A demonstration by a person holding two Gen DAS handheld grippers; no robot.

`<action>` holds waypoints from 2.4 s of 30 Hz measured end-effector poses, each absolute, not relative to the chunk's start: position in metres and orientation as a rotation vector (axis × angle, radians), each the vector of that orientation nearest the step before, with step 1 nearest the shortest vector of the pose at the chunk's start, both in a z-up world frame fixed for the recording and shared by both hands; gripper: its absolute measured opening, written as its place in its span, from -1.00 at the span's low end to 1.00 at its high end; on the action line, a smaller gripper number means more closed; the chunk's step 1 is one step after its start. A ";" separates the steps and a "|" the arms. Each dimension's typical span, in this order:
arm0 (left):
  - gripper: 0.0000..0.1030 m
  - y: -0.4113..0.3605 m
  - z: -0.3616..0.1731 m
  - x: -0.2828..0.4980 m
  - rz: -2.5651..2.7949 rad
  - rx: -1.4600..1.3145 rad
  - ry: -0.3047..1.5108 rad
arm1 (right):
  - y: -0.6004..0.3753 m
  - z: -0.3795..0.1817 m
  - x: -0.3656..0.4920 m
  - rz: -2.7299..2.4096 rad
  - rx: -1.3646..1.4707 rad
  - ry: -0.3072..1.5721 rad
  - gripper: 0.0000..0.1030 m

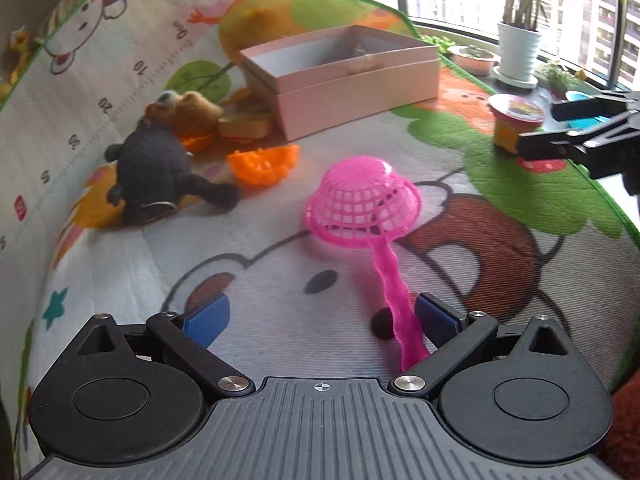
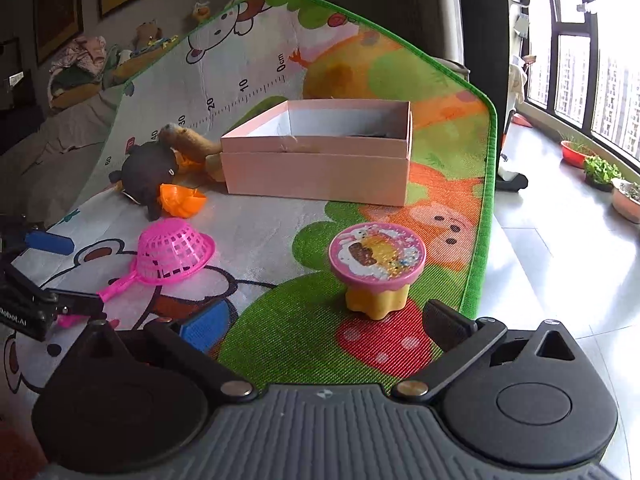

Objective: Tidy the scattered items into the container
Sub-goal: 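Grasp the upright yellow cup toy by its body with the right tool, then lower the cup toy and the pink strainer into the pink box, opening both tools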

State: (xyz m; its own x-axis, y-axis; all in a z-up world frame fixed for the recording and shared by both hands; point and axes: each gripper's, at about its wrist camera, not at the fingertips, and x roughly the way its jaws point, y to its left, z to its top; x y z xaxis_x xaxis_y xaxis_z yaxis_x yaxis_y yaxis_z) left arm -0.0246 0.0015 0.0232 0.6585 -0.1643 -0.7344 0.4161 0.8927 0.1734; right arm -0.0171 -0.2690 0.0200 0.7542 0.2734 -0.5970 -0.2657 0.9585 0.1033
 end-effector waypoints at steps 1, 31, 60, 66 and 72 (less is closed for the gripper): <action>0.96 0.006 0.025 -0.022 -0.324 0.324 0.786 | -0.268 0.017 -0.016 0.299 0.020 0.670 1.00; 0.70 -0.037 0.018 0.013 -0.565 0.177 0.786 | -0.267 0.022 0.006 0.244 -0.086 0.698 0.90; 0.70 -0.050 0.026 -0.018 -0.616 0.204 0.774 | -0.254 0.048 -0.007 0.339 -0.062 0.766 -0.23; 0.70 -0.050 0.044 -0.029 -0.610 0.208 0.719 | -0.252 0.063 -0.020 0.343 -0.074 0.734 -0.23; 0.70 -0.053 0.069 -0.027 -0.605 0.211 0.627 | -0.255 0.082 -0.018 0.363 -0.073 0.702 -0.23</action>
State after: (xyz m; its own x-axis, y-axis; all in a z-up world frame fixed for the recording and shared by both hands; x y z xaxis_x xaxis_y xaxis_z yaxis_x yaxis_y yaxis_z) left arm -0.0265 -0.0529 0.0690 0.6447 -0.4658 -0.6062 0.5892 0.8079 0.0058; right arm -0.0182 -0.2555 0.0821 0.7036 0.3015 -0.6434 -0.3502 0.9350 0.0552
